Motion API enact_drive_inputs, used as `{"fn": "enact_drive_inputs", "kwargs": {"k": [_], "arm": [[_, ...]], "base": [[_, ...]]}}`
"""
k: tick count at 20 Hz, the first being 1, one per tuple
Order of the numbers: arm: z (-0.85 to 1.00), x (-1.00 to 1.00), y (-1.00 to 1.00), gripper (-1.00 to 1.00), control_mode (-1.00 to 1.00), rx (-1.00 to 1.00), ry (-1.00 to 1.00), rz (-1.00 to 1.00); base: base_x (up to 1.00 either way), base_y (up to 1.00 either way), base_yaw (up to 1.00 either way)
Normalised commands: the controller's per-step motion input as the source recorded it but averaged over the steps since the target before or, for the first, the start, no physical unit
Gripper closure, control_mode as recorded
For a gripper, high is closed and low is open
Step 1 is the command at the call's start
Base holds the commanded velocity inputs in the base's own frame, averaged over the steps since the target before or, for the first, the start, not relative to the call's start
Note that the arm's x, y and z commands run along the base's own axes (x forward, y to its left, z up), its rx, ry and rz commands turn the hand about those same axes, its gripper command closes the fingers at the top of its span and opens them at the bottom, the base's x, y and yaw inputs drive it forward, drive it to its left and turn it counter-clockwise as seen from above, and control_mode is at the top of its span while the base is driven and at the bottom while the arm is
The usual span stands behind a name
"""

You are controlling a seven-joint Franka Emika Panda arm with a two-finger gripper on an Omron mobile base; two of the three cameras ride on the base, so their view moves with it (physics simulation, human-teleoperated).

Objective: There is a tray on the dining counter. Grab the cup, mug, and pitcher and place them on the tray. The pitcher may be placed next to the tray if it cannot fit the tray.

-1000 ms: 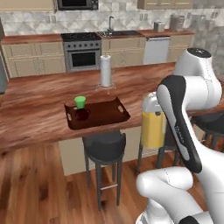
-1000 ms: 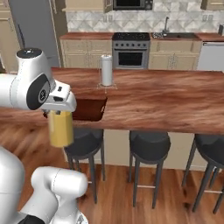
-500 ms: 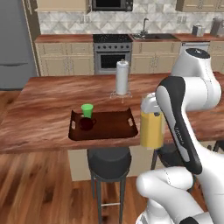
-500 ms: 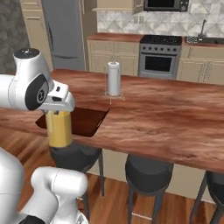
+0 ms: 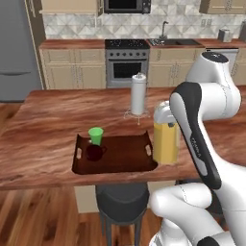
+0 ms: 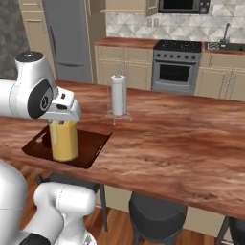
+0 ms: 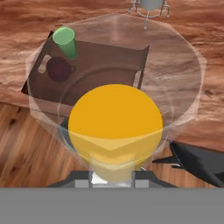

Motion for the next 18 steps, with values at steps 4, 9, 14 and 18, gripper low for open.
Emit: {"fn": "enact_drive_inputs", "kwargs": {"k": [4, 9, 14, 18], "arm": [[0.00, 0.00, 0.00, 1.00, 1.00, 0.00, 0.00, 0.00], [0.00, 0.00, 0.00, 1.00, 1.00, 0.00, 0.00, 0.00], [0.00, 0.00, 0.00, 1.00, 1.00, 0.00, 0.00, 0.00], [0.00, 0.00, 0.00, 1.00, 1.00, 0.00, 0.00, 0.00]], "base": [[0.28, 0.36, -0.05], [0.29, 0.57, -0.11], [0.36, 0.32, -0.16], [0.38, -0.02, -0.16]]}}
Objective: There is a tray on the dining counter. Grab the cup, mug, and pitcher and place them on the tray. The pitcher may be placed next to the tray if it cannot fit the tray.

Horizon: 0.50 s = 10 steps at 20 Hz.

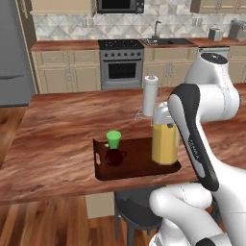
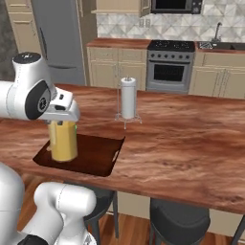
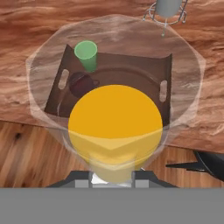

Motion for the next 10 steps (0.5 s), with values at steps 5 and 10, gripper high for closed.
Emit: {"fn": "enact_drive_inputs", "kwargs": {"k": [5, 10], "arm": [[0.00, 0.00, 0.00, 1.00, 1.00, 0.00, 0.00, 0.00], [0.00, 0.00, 0.00, 1.00, 1.00, 0.00, 0.00, 0.00]], "base": [[0.44, -0.05, -0.10], [0.44, 0.00, -0.15]]}}
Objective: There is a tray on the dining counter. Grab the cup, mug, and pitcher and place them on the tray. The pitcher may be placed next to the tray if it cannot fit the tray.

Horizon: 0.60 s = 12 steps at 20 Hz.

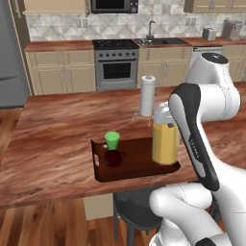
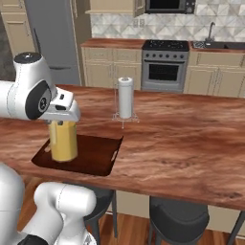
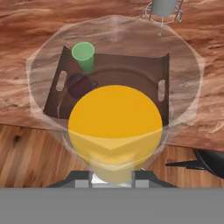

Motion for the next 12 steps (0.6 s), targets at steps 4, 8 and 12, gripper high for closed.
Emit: {"fn": "enact_drive_inputs", "kwargs": {"k": [4, 8, 12], "arm": [[0.00, 0.30, 0.00, 1.00, -1.00, 0.00, 0.00, -0.04], [0.00, 0.71, -0.13, 1.00, -1.00, 0.01, -0.01, -0.01], [-0.03, 0.72, -0.15, 1.00, -1.00, 0.01, -0.03, 0.00]], "base": [[0.25, 0.00, -0.06], [0.00, 0.00, 0.00], [0.00, 0.00, 0.00]]}}
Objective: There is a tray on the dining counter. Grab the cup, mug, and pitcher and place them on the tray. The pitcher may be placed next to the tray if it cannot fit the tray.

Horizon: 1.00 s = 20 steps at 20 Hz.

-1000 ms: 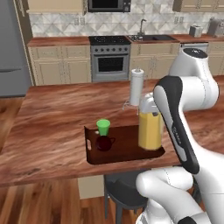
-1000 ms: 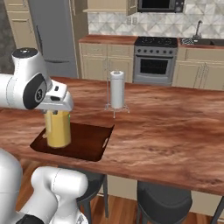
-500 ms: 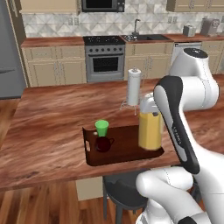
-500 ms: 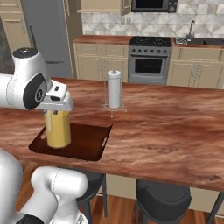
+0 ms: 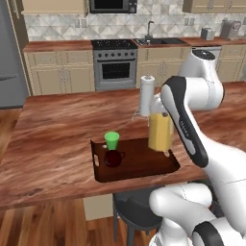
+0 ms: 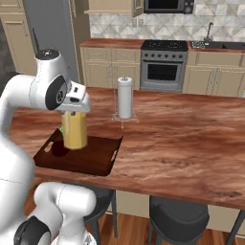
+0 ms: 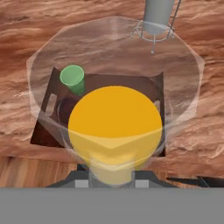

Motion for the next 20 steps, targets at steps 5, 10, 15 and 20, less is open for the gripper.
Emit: {"fn": "enact_drive_inputs", "kwargs": {"k": [5, 10, 15, 20], "arm": [[-0.24, 0.61, -0.13, 1.00, -1.00, 0.00, -0.02, 0.00], [-0.34, 0.49, 0.00, 1.00, -1.00, 0.00, -0.02, 0.00], [-0.27, 0.34, 0.00, 1.00, -1.00, 0.00, -0.02, 0.00], [-0.21, 0.15, 0.00, 1.00, -1.00, 0.00, -0.03, 0.00]], "base": [[0.00, 0.00, 0.00], [0.00, 0.00, 0.00], [0.00, 0.00, 0.00], [0.00, 0.00, 0.00]]}}
